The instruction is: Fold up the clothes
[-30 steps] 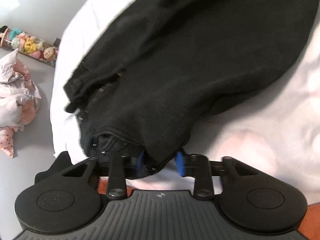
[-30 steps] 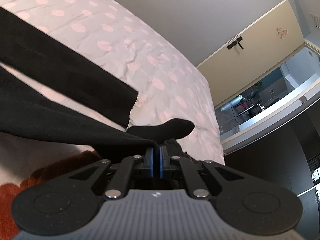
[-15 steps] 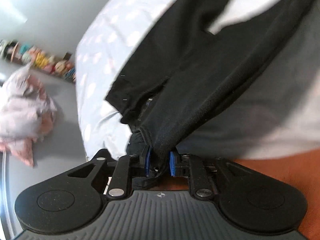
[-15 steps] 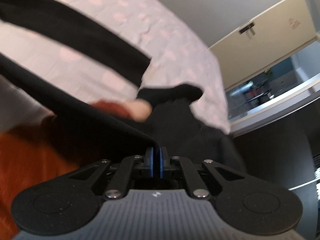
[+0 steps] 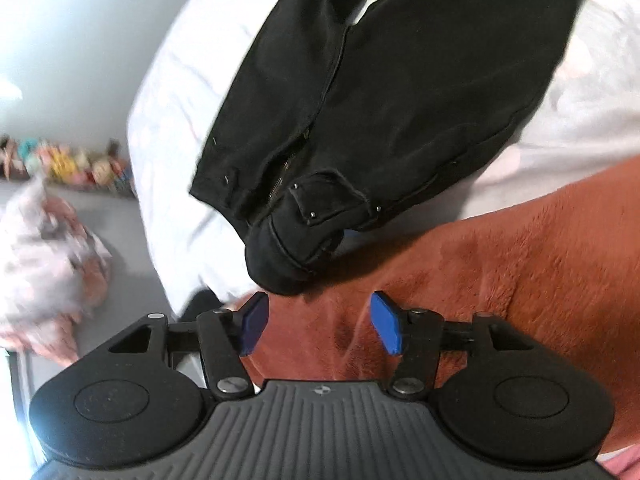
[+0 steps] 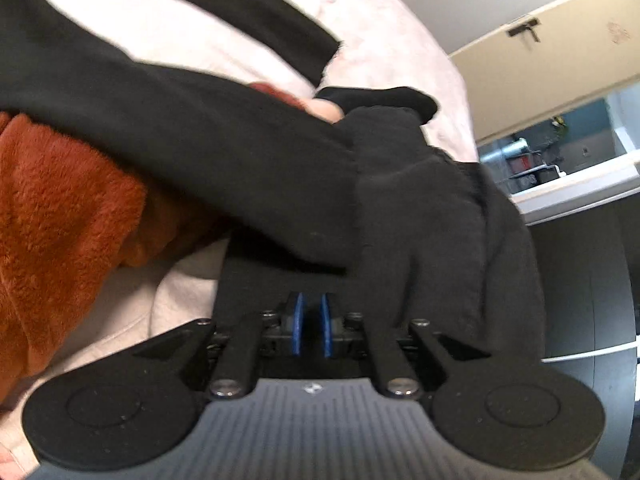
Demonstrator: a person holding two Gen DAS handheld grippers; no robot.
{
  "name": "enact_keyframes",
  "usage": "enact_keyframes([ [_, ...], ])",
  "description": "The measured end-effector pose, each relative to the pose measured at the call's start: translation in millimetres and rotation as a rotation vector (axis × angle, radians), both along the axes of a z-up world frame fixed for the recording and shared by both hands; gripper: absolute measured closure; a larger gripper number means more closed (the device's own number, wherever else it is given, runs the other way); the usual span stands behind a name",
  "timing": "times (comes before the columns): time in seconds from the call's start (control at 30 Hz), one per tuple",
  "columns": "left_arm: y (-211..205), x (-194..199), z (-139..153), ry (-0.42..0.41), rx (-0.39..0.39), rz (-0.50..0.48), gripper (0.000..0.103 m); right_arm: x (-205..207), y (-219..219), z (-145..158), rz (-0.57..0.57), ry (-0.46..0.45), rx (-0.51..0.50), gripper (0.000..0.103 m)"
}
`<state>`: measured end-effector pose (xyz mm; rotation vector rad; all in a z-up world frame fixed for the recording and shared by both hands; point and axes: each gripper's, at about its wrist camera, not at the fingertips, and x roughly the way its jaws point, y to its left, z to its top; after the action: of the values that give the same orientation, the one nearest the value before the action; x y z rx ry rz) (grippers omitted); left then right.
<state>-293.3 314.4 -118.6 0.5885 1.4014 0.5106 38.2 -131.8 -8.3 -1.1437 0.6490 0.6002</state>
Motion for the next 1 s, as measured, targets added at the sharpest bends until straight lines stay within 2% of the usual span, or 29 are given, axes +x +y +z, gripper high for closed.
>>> enact_keyframes([
  [0.03, -2.6, 0.5, -5.0, 0.010, 0.019, -0.022, 0.036, -1.3, -1.5, 4.0, 0.003, -0.005, 0.014, 0.084],
  [0.1, -5.2, 8.4, -16.1, 0.032, 0.063, -0.048, 0.036, -6.6, -2.0, 9.7, 0.016, -0.011, 0.037, 0.084],
  [0.27, 3.4, 17.3, -46.6, 0.102, 0.224, -0.099, 0.036, -30.5, 5.0, 13.4, 0.087, -0.013, 0.042, 0.079],
  [0.37, 7.6, 21.6, -57.7, 0.148, 0.250, -0.139, 0.039, -42.6, 6.2, 15.4, 0.136, -0.011, 0.040, 0.070],
  [0.4, 8.6, 23.0, -60.5, 0.157, 0.255, -0.144, 0.042, -46.5, 5.8, 16.7, 0.153, -0.010, 0.041, 0.069],
  [0.47, 9.3, 25.7, -60.8, 0.150, 0.251, -0.132, 0.058, -53.5, 5.0, 17.6, 0.199, -0.009, 0.041, 0.068],
  [0.57, 12.1, 25.6, -49.0, 0.075, 0.215, -0.053, 0.070, -59.9, 3.5, 15.1, 0.278, -0.020, 0.025, 0.065],
  [0.67, 25.0, 19.9, -34.6, -0.003, 0.192, 0.044, 0.073, -66.0, 1.3, 9.3, 0.376, -0.028, -0.010, 0.060],
  [0.8, 45.0, 15.2, -14.9, -0.097, 0.159, 0.162, 0.074, -76.0, 3.1, -7.2, 0.488, -0.112, -0.102, 0.060],
  [0.9, 47.9, 15.0, -4.8, -0.113, 0.159, 0.184, 0.075, -77.6, 8.5, -18.0, 0.535, -0.151, -0.131, 0.060],
  [1.0, 48.6, 11.0, -1.4, -0.111, 0.148, 0.195, 0.075, -74.8, 14.1, -26.6, 0.554, -0.148, -0.141, 0.061],
])
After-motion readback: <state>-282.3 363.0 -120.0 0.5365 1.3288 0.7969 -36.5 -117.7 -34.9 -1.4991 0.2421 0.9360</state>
